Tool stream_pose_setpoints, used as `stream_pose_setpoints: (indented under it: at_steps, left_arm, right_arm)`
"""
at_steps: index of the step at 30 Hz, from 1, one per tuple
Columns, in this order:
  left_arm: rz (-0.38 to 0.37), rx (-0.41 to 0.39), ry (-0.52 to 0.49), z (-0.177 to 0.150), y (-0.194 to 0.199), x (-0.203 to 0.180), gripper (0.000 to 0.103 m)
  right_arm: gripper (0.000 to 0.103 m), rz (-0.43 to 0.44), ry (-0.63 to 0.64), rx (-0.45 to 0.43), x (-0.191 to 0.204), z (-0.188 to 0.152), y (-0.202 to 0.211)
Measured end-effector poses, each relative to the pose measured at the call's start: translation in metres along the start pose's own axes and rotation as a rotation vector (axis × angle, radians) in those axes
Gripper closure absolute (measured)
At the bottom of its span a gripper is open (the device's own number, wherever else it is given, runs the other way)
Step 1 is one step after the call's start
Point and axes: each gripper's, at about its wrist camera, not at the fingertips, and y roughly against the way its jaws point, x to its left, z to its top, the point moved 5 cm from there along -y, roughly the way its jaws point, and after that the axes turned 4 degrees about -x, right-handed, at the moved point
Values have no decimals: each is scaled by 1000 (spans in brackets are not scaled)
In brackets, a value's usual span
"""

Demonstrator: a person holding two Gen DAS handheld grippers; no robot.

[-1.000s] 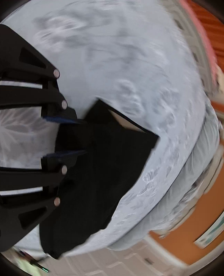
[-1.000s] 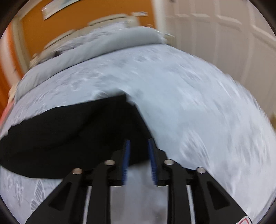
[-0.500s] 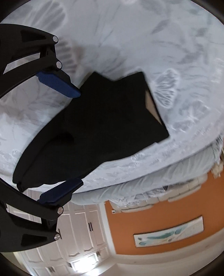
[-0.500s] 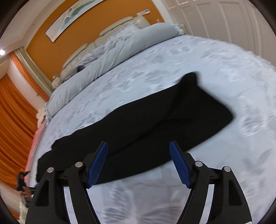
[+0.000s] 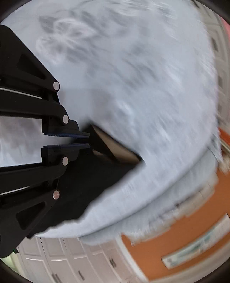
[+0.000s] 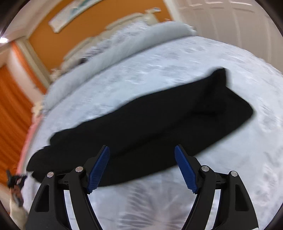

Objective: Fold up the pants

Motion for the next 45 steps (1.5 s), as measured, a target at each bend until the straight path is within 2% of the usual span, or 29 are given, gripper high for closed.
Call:
stream_pose_setpoints:
  at_steps: [3, 4, 5, 6, 7, 8, 11, 13, 17, 19, 20, 22, 23, 25, 26, 28, 30, 31, 32, 34, 36, 37, 40, 41, 42, 43, 44, 45]
  left_arm:
    - [-94, -30, 80, -20, 7, 7, 89]
    - [-104, -32, 84, -25, 9, 3, 79]
    - [-109, -34, 80, -29, 10, -4, 63]
    - [-108, -33, 69, -34, 10, -13, 54]
    - [-108, -32, 60, -38, 10, -24, 39]
    - [-109, -27, 50, -38, 9, -36, 31]
    - [-127, -3, 59, -48, 20, -47, 23]
    - [-127, 20, 103, -53, 10, -60, 22]
    - [-67, 75, 140, -70, -18, -64, 22]
    - [-55, 93, 152, -73, -26, -61, 22]
    - [-49, 86, 150, -73, -28, -60, 22]
    - [-30, 59, 118, -68, -28, -61, 22]
    - [-8, 36, 87, -65, -27, -62, 22]
    - [18, 19, 59, -59, -30, -60, 22]
    - [17, 23, 61, -58, -32, -58, 22]
    - [9, 30, 79, -58, -35, -53, 22]
    - [3, 23, 80, -57, -33, -53, 22]
    - [-2, 22, 81, -57, -32, -54, 22]
    - [-10, 22, 88, -57, -31, -52, 21]
    - [-50, 24, 141, -56, -30, -46, 20]
    - [-100, 21, 207, -54, -30, -39, 17]
    - [-122, 20, 238, -53, -31, -36, 16]
    - [-151, 6, 273, -48, -34, -32, 16]
    - [-162, -5, 263, -45, -34, -34, 26]
    - [-158, -10, 246, -43, -36, -36, 35]
    - [-144, -5, 219, -41, -38, -39, 58]
    - [-130, -2, 196, -39, -40, -41, 83]
    - [-117, -5, 178, -37, -40, -42, 88]
  right_arm:
    - [28, -57, -103, -2, -35, -1, 10]
    - [28, -57, -127, -3, -42, 0, 11]
    - [28, -48, -156, 3, -50, 2, 11]
    - [28, -40, -174, 14, -54, 5, 9]
    - [28, -37, -188, 23, -58, 8, 6]
    - [28, -32, -202, 30, -60, 13, 1]
    - [28, -18, -257, 21, -63, 31, -14]
    - [26, 18, -291, 7, -61, 46, -29]
    - [28, -5, -322, 44, -64, 58, -75]
    - [93, 21, -316, 27, -65, 62, -90]
    - [94, 34, -310, 22, -63, 67, -89]
    - [94, 126, -270, -73, -48, 92, -60]
    - [95, 178, -189, -147, -30, 109, -26]
    - [95, 186, -66, -223, -16, 113, 12]
    - [94, 147, -42, -223, -21, 108, 14]
    - [94, 76, -112, -113, -55, 86, -13]
    - [93, -4, -235, 77, -102, 46, -62]
    - [93, 14, -247, 86, -109, 38, -68]
    - [90, 48, -253, 50, -109, 40, -62]
    - [67, 52, -257, 44, -105, 47, -51]
    - [51, 69, -271, -8, -100, 51, -38]
    - [50, 78, -286, -5, -99, 51, -38]
    - [50, 104, -358, 21, -101, 50, -47]
    - [50, 116, -374, 20, -101, 51, -50]
    - [60, 135, -391, 13, -100, 52, -53]
    - [95, 147, -395, 8, -97, 54, -55]
    - [93, 139, -392, 4, -95, 54, -52]
    - [93, 142, -393, -17, -91, 59, -49]
